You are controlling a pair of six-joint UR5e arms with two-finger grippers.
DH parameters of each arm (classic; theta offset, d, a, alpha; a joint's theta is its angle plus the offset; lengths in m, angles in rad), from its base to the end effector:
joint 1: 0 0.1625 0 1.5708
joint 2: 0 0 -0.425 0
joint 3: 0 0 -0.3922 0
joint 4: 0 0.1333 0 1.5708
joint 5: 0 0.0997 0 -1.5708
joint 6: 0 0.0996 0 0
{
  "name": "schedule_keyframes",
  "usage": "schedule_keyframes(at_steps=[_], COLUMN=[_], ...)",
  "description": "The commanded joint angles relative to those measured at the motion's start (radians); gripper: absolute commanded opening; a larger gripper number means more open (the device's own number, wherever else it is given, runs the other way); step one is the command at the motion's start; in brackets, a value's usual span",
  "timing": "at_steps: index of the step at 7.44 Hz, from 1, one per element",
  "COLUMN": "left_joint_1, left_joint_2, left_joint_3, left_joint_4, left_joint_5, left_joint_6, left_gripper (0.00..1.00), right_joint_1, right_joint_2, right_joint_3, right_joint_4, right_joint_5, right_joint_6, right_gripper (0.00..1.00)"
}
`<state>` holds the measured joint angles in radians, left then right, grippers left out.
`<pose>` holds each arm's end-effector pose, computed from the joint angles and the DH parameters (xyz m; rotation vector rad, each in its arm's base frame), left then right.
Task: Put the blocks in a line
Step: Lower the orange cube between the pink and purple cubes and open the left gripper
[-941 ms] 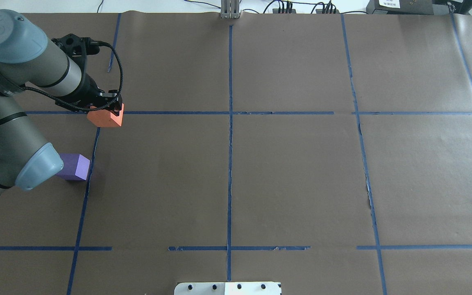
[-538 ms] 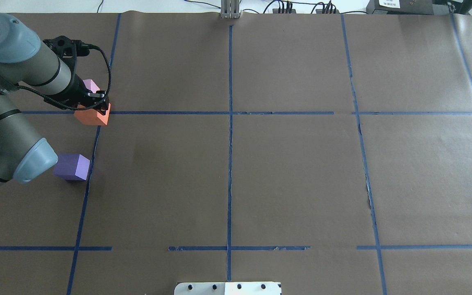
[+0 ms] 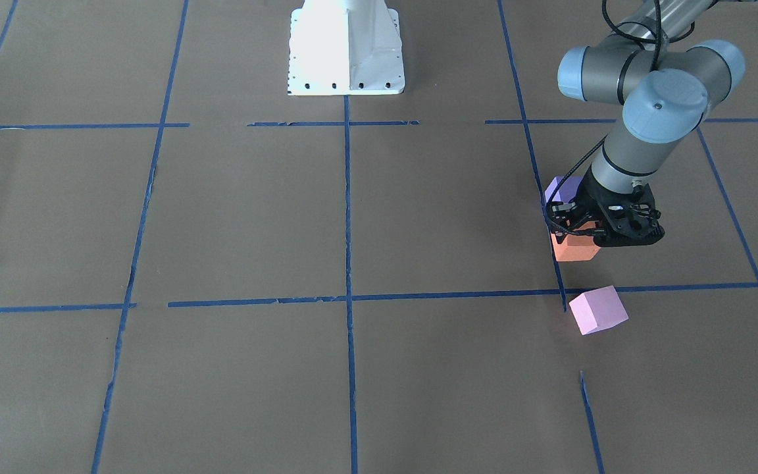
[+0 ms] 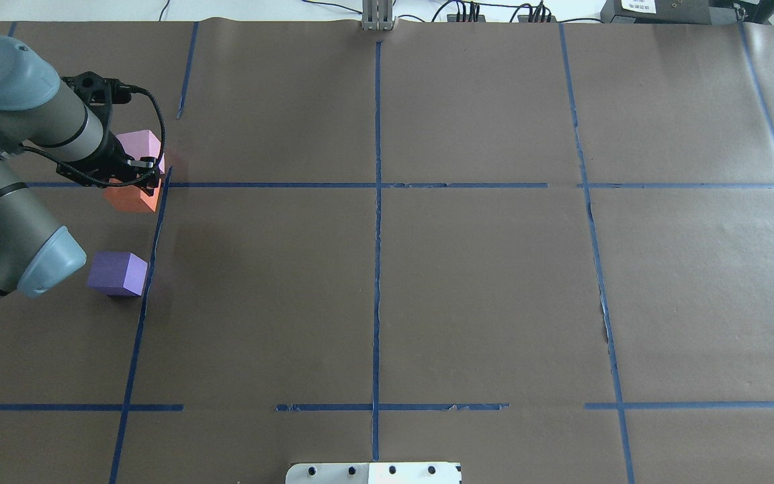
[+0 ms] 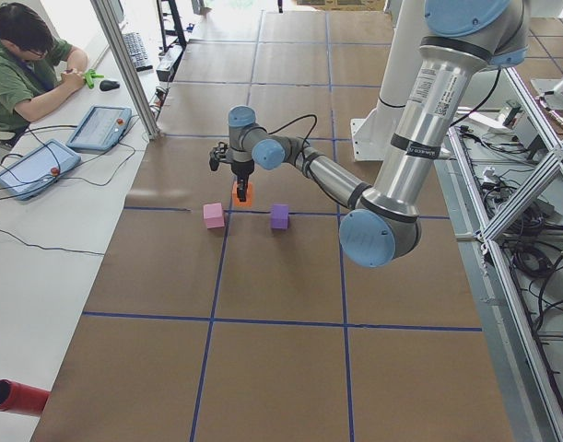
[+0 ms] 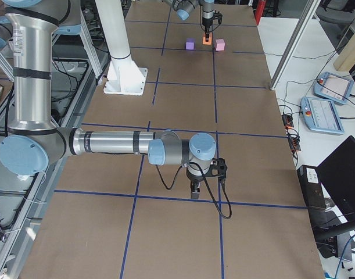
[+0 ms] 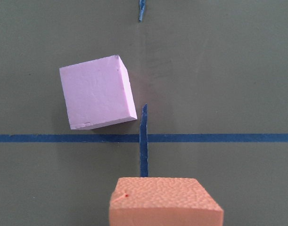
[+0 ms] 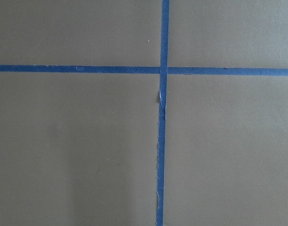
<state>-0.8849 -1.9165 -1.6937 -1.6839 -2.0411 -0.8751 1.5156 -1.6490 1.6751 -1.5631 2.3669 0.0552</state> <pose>0.3283 -0.5403 0.4046 0.0841 0.7257 -0.0439 0.0366 -0.4636 0.6422 -0.0120 -0.7966 -0.0135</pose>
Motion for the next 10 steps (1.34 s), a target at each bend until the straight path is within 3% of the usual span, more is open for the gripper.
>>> schedule_keyframes(at_steps=[1, 10], left_joint_1=[-0.008, -0.022], left_joint_2=[0.002, 0.014], left_joint_3=[0.06, 0.129], left_joint_4=[-0.045, -0.063], left_joint_5=[-0.004, -0.14], left_joint_6=[-0.001, 0.05], left_gripper=[0.0, 0.0], right_joint_1=[0.0, -0.002], right_joint_2=[0.0, 0.0], right_joint_3=[0.0, 0.0], right_joint_4=[0.0, 0.0], right_joint_5=[-0.002, 0.0], right_joint_6=[0.0, 0.0], right_gripper=[1.0, 1.0])
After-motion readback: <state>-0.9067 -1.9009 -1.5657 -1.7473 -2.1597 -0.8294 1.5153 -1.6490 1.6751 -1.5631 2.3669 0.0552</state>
